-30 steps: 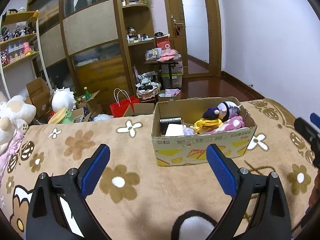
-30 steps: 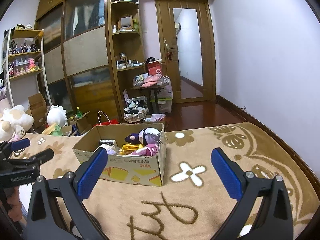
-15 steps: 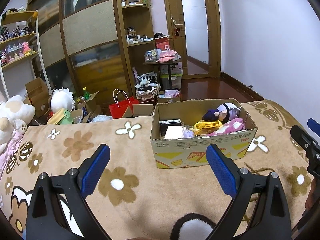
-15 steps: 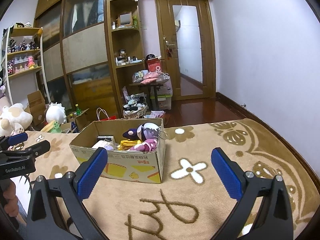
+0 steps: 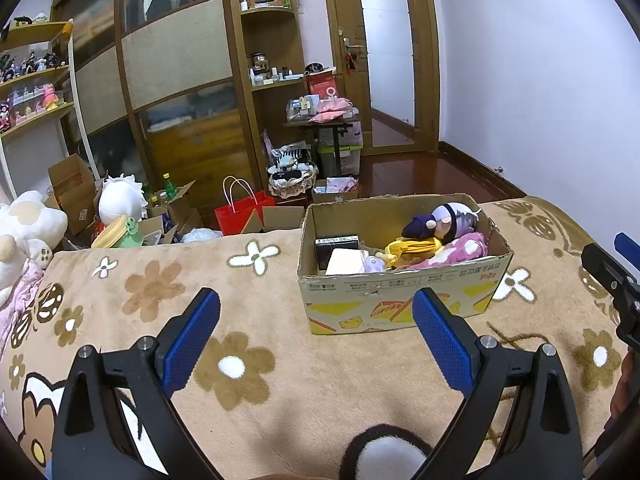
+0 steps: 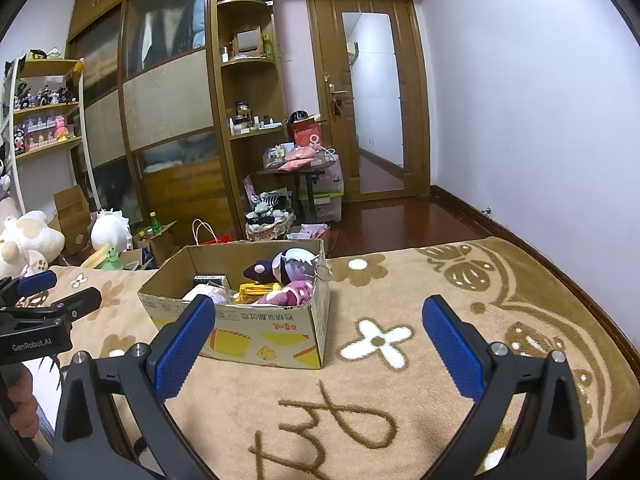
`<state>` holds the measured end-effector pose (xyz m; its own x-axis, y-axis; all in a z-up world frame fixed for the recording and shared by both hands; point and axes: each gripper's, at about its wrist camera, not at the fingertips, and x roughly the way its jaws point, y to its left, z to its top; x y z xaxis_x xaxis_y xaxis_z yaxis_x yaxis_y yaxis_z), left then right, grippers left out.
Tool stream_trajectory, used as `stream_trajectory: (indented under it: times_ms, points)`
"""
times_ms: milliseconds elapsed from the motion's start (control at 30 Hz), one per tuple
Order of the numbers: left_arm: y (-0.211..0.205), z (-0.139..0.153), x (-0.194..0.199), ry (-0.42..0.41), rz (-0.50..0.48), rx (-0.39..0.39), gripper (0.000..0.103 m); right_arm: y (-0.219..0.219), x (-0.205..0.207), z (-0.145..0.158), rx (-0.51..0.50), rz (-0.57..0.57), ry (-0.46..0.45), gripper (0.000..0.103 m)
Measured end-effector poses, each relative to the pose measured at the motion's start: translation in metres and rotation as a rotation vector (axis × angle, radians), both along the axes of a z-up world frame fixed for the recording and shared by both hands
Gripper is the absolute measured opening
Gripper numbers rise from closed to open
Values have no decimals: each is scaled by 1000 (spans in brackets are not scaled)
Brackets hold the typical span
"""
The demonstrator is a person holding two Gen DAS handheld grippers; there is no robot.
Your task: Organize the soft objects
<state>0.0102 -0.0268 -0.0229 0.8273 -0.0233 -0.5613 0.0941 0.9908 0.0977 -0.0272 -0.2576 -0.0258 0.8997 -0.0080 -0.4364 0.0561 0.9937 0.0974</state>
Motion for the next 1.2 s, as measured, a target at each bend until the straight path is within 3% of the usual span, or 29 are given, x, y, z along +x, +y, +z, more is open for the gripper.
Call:
stream_trajectory:
  times_ms: [1200]
  points:
    - [0,-2,-1,4,-6,-4,96,-1,0,-2,0,0,0,103]
